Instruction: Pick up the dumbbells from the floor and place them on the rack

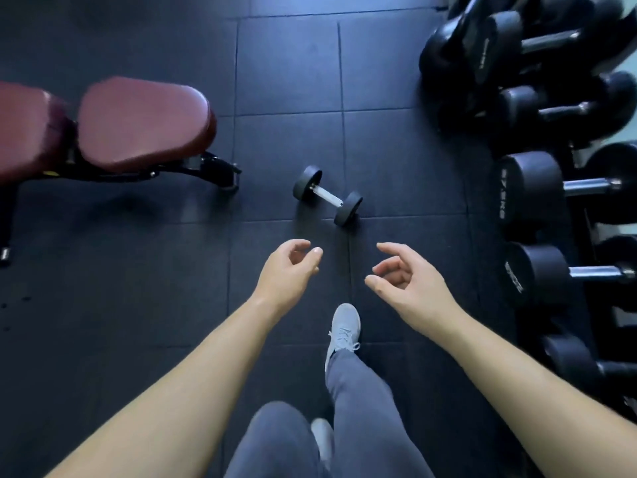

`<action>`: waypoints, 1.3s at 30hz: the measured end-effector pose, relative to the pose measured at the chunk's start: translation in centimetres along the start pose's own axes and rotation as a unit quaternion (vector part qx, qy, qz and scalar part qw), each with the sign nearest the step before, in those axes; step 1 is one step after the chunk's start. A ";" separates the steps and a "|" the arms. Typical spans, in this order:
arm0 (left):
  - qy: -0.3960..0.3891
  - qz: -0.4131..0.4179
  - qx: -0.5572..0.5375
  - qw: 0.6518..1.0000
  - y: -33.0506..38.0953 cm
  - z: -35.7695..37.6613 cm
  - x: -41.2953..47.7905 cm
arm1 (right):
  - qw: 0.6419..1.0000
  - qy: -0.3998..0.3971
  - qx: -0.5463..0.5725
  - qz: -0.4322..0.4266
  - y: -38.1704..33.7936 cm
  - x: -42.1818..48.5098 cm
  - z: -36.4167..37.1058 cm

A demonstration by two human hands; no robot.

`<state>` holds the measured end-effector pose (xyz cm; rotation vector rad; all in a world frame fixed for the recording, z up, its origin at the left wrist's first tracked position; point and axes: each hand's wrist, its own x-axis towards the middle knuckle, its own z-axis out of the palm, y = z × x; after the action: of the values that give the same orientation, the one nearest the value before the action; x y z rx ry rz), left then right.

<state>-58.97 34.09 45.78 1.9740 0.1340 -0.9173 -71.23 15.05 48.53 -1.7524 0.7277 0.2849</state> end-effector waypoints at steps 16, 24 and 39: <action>-0.060 -0.126 -0.021 0.990 -7.8 2.9 44.2 | 0.983 -0.097 -0.141 0.066 10.9 47.5 7.6; -0.051 -0.179 -0.096 0.978 -17.3 10.6 55.0 | 0.916 -0.258 -0.306 0.013 20.9 62.2 11.0; 0.006 -0.134 -0.308 0.942 -20.9 15.6 60.6 | 0.860 -0.407 -0.307 -0.019 25.2 68.3 12.2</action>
<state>-33.20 18.13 -12.81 1.3928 0.6329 -0.8954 -31.22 0.50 -11.80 -1.9694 -0.0457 1.2533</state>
